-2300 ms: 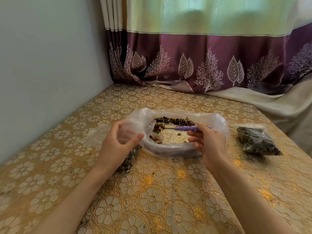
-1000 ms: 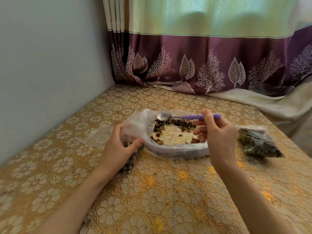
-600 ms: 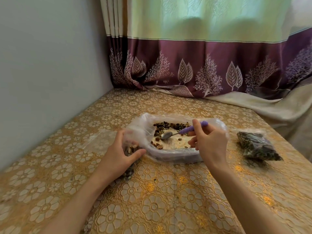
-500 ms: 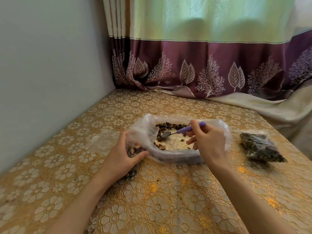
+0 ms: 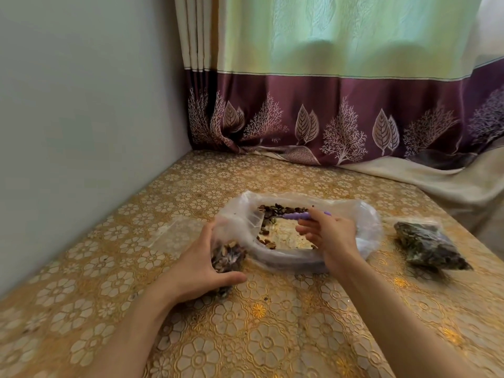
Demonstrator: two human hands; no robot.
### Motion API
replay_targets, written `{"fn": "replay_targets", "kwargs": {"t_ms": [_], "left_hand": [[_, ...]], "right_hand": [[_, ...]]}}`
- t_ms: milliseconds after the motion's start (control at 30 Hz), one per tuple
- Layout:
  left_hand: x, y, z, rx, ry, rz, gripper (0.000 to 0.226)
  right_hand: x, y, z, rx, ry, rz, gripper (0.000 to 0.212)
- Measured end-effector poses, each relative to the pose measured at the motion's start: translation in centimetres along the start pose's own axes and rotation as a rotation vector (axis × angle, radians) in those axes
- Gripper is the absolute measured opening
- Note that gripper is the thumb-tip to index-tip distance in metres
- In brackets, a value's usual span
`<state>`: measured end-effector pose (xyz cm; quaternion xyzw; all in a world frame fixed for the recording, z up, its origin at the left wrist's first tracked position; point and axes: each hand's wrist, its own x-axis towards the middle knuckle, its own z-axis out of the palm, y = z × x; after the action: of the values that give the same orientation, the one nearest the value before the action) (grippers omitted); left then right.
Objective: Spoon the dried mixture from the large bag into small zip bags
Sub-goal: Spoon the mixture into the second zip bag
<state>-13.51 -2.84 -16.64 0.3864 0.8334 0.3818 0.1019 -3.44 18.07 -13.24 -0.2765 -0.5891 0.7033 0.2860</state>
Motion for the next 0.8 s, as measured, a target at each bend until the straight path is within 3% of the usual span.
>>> {"fn": "replay_targets", "kwargs": {"t_ms": [133,233,333,433,800], "left_hand": [[-0.1,0.1,0.4,0.043,0.054,-0.003,0.105],[0.1,0.1,0.8,0.062,0.152,-0.032,0.098],[0.3,-0.2,0.8,0.100,0.241,-0.052,0.092],[0.4,-0.5,0.9,0.093,0.272,-0.074,0.093],[0.5,-0.5,0.7,0.047,0.233,-0.085,0.091]], "right_hand": [[-0.3,-0.4,-0.6,0.091,0.055,0.026,0.048],[-0.5,-0.6,-1.1,0.138,0.093,0.011,0.039],[-0.3,-0.9,-1.5,0.127,0.122,-0.022,0.043],[-0.1,-1.5,-1.6,0.157,0.145,-0.060,0.027],[-2.3,-4.5,-0.4,0.117,-0.070,-0.250,0.029]]}}
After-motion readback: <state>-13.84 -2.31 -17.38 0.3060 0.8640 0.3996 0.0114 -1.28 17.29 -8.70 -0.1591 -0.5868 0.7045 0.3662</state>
